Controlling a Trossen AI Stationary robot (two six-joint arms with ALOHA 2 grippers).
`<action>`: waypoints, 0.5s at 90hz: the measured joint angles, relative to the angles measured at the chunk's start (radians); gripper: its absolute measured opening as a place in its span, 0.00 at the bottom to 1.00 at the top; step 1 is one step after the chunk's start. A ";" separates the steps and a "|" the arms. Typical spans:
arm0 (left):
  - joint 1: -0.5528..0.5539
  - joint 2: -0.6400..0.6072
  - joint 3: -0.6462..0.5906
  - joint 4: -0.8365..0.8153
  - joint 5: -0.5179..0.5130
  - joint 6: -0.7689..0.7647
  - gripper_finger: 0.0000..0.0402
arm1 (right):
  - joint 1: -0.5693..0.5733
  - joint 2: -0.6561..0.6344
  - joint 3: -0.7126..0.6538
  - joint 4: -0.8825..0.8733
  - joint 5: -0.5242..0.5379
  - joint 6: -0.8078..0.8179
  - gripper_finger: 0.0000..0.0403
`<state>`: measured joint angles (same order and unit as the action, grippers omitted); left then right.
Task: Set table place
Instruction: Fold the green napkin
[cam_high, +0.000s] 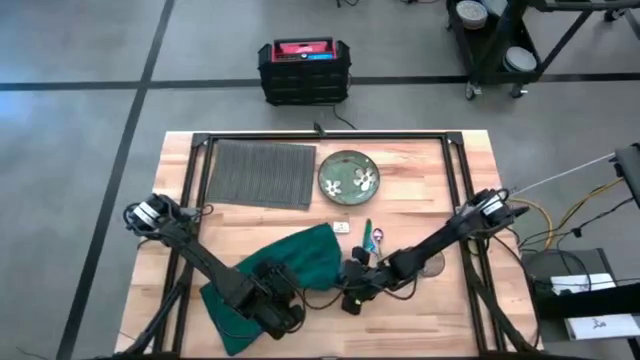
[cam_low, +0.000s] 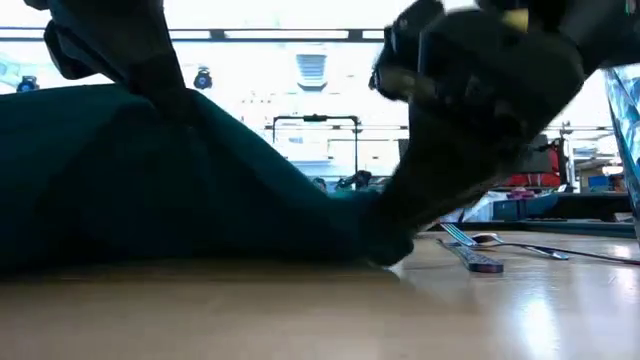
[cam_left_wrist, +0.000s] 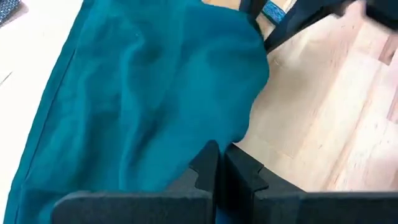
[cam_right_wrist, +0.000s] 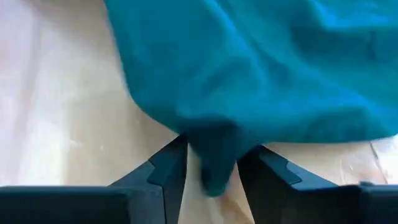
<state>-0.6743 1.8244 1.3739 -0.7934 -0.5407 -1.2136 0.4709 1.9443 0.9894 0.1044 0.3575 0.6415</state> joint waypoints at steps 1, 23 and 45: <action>0.000 0.000 0.000 0.000 0.000 0.000 0.00 | 0.000 0.002 0.000 0.003 0.003 -0.001 0.28; 0.000 0.000 0.000 -0.002 0.000 0.005 0.00 | 0.002 0.010 0.002 -0.027 -0.002 -0.123 0.13; -0.010 0.000 0.000 -0.026 0.000 0.003 0.00 | 0.000 -0.031 0.010 -0.198 -0.090 -0.280 0.02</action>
<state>-0.6844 1.8244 1.3739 -0.8198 -0.5407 -1.2104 0.4713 1.9130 0.9989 -0.0938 0.2677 0.3611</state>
